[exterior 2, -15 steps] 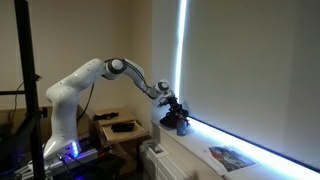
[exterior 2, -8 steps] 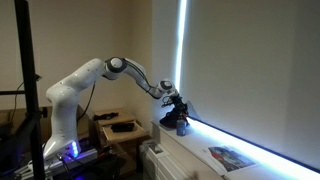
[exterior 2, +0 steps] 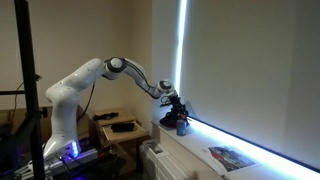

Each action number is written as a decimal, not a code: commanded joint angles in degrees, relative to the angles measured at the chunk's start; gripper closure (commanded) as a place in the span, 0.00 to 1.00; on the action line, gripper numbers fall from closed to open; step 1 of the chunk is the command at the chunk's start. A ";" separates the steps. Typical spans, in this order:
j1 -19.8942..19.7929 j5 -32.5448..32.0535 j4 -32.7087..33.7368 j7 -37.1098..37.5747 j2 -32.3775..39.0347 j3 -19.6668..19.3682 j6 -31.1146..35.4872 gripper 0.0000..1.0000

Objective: Put the screwdriver on the blue tin

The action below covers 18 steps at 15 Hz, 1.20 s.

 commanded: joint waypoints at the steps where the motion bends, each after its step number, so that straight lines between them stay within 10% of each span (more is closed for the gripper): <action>1: -0.49 0.77 -0.31 -1.13 -0.65 1.89 -0.97 0.91; 13: -1.16 0.37 -1.45 -1.25 -0.05 2.15 -0.50 0.91; 14: -1.39 0.52 -1.45 -1.60 -0.04 2.31 -0.77 0.54; 18: -1.51 0.71 -1.99 -1.55 -0.39 2.50 -0.15 0.19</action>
